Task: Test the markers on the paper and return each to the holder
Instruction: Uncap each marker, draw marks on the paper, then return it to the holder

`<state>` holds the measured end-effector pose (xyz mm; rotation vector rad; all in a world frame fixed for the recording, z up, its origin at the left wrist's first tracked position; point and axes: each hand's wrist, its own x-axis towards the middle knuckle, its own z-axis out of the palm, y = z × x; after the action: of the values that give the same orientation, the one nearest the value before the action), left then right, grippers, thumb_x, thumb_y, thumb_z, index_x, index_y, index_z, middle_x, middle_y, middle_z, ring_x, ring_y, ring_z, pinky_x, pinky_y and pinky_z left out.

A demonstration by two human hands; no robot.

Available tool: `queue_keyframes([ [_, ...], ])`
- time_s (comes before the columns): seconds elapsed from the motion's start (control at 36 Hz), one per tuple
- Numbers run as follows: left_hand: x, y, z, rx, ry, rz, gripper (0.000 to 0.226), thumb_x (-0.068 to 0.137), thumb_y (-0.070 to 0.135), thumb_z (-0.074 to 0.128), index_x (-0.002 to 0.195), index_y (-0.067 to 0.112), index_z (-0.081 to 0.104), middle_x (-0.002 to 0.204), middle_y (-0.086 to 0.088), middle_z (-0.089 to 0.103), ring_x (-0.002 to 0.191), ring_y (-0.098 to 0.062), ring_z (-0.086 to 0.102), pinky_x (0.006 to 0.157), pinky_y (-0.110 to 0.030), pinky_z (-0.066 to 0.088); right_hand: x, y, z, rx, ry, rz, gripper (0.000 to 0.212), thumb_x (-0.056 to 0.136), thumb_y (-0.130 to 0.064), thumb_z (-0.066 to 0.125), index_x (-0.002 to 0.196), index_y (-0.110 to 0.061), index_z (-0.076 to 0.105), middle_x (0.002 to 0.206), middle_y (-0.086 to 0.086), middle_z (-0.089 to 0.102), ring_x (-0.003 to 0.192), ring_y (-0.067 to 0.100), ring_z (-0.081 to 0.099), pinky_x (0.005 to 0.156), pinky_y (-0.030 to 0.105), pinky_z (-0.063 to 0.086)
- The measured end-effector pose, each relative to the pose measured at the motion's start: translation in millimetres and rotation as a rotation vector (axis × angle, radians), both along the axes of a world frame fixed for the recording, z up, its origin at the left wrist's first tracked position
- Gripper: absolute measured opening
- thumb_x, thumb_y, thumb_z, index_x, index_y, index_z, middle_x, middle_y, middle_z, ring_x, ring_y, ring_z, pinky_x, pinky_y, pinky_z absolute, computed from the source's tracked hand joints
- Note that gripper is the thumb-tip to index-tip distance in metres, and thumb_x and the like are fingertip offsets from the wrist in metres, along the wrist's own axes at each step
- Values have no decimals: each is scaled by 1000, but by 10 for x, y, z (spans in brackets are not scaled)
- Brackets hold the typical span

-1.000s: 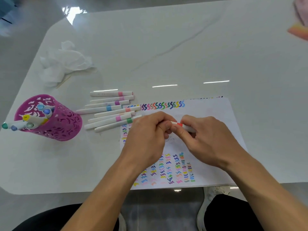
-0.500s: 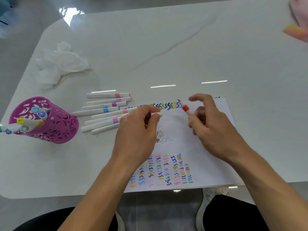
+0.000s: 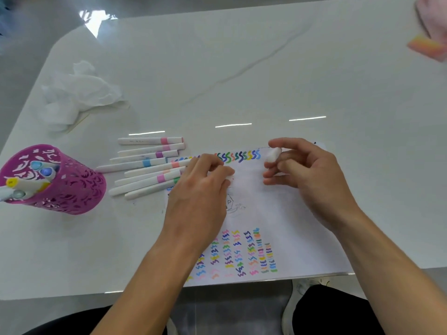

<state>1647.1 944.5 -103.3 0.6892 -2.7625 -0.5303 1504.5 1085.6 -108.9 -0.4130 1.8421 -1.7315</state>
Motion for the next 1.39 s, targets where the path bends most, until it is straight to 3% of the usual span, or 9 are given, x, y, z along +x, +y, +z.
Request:
queue_keyframes([
  [0.06,-7,6,-9,0,-3,-14,17,95,15,65,109,17,74,115,3,61,106,-16,56,80,-27,47,-3,-4,-22,-17,33,13,28,96,7,64,118,-9,70,81,5,73,72,19,72,70,30,62],
  [0.14,-15,16,-18,19,-13,-6,18,96,18,64,111,19,73,118,4,60,107,-15,57,81,-29,50,-4,-8,-41,2,102,2,19,93,-15,78,110,-16,70,73,-7,68,63,15,66,62,25,58],
  [0.25,-27,7,-35,43,-10,-3,20,98,19,61,113,18,73,116,5,60,106,-15,56,83,-31,52,-22,-59,-43,-14,142,-77,18,95,-32,69,93,-14,66,65,2,62,54,17,56,48,26,47],
  [0.36,-43,5,-36,60,-9,10,20,99,20,58,113,18,72,114,6,61,105,-15,56,85,-34,51,-69,-98,-51,-66,151,-134,14,99,-24,59,88,-16,62,64,7,66,48,25,55,42,30,43],
  [0.42,-48,11,-39,68,-11,17,19,100,21,57,113,18,72,114,6,60,106,-15,55,86,-35,50,-71,-98,-58,-67,179,-118,4,98,-19,58,97,-17,61,64,10,69,48,28,58,42,32,46],
  [0.47,-46,15,-41,70,-12,19,19,100,22,56,112,18,72,114,6,60,105,-15,55,85,-35,50,-59,-103,-77,-66,194,-113,9,95,-14,60,103,-15,56,66,13,70,51,30,62,45,35,51],
  [0.58,-32,14,-45,69,-14,21,19,100,22,57,112,19,71,113,8,59,104,-13,54,84,-33,51,-45,-109,-135,-47,185,-131,14,94,1,66,90,-7,56,66,13,70,52,29,64,48,37,54],
  [0.86,-51,17,-46,55,-35,16,19,97,13,62,113,17,71,113,6,60,104,-16,55,82,-33,51,-17,-116,-232,16,245,-170,15,90,-18,68,83,-16,55,73,9,75,55,27,70,49,35,57],
  [1.39,-57,7,-56,40,-27,13,18,96,10,64,111,15,73,111,5,62,104,-16,55,83,-33,52,-59,-137,-271,88,218,-153,19,90,-14,74,81,-12,57,65,10,72,48,20,65,45,28,49],
])
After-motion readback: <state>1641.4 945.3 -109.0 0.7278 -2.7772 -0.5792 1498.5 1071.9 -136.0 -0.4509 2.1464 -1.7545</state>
